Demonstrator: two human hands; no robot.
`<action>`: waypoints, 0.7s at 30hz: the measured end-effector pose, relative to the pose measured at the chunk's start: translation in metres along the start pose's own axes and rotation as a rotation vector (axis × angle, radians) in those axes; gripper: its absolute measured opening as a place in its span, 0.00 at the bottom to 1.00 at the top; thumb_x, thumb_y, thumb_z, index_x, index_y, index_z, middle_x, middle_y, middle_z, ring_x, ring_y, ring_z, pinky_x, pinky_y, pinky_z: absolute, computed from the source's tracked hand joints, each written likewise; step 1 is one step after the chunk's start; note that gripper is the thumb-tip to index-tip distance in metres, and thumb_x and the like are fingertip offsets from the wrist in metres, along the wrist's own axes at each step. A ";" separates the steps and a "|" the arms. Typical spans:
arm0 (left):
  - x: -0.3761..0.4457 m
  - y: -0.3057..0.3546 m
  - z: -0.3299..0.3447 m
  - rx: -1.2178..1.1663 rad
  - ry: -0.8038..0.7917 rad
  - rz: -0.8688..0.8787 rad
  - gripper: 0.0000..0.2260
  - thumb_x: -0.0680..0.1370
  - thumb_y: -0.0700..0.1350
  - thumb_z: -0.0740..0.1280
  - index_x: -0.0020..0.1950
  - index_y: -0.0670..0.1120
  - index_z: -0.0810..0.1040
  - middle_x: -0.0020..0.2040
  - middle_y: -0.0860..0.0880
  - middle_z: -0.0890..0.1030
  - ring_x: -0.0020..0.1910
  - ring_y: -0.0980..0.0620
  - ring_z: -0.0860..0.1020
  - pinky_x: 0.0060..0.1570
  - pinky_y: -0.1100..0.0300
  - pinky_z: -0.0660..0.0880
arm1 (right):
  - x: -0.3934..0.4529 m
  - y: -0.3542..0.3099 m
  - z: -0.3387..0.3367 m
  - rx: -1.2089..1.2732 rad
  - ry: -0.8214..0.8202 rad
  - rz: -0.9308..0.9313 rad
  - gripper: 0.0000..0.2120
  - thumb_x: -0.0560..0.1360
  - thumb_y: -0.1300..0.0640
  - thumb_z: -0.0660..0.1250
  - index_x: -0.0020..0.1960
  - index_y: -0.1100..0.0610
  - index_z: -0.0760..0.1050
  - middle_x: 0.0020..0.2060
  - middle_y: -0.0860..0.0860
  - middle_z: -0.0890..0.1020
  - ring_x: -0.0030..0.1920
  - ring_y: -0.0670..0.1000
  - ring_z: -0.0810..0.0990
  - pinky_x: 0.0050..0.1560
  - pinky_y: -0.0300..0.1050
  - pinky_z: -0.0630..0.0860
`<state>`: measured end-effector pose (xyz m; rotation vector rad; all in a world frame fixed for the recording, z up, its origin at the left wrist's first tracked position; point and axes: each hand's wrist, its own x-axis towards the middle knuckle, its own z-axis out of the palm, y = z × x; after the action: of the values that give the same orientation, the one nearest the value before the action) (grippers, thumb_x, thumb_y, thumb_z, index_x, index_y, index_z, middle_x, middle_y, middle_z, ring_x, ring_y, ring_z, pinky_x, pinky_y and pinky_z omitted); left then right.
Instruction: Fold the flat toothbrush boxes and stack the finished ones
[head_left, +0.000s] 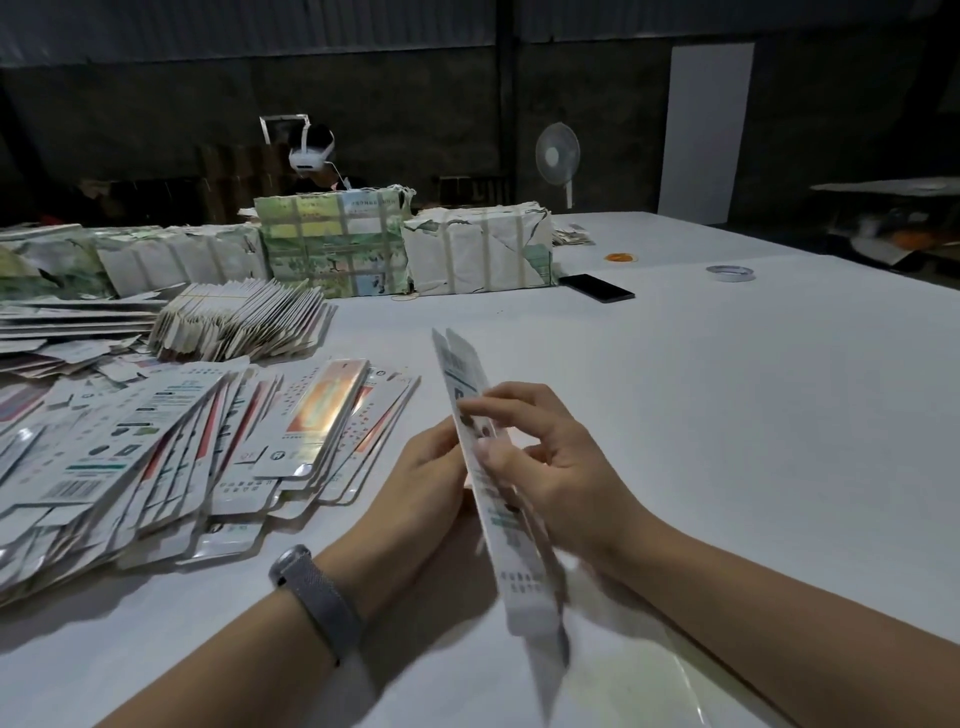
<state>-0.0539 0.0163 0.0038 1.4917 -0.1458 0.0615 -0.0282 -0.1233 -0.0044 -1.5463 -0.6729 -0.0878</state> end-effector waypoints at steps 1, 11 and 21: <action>0.000 0.001 -0.001 -0.046 -0.003 -0.021 0.15 0.82 0.36 0.62 0.44 0.48 0.86 0.36 0.43 0.85 0.33 0.46 0.85 0.31 0.59 0.80 | 0.000 0.000 0.000 -0.064 0.024 -0.009 0.12 0.77 0.58 0.71 0.57 0.45 0.82 0.57 0.41 0.74 0.58 0.40 0.77 0.49 0.31 0.76; 0.004 0.002 -0.011 -0.282 -0.063 -0.173 0.29 0.81 0.67 0.49 0.56 0.54 0.86 0.54 0.41 0.86 0.48 0.41 0.86 0.38 0.52 0.83 | -0.001 0.006 -0.003 -0.046 -0.022 0.061 0.32 0.76 0.62 0.72 0.73 0.40 0.66 0.58 0.40 0.75 0.55 0.41 0.80 0.46 0.41 0.82; 0.003 -0.003 -0.006 -0.097 -0.025 -0.096 0.24 0.79 0.64 0.54 0.51 0.54 0.87 0.42 0.45 0.87 0.36 0.47 0.86 0.32 0.57 0.82 | 0.007 0.011 -0.005 0.180 -0.010 0.151 0.26 0.73 0.49 0.72 0.59 0.24 0.65 0.56 0.37 0.81 0.54 0.43 0.84 0.44 0.45 0.83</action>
<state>-0.0503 0.0218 0.0012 1.4006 -0.0957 -0.0406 -0.0155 -0.1246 -0.0099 -1.4194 -0.5543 0.0918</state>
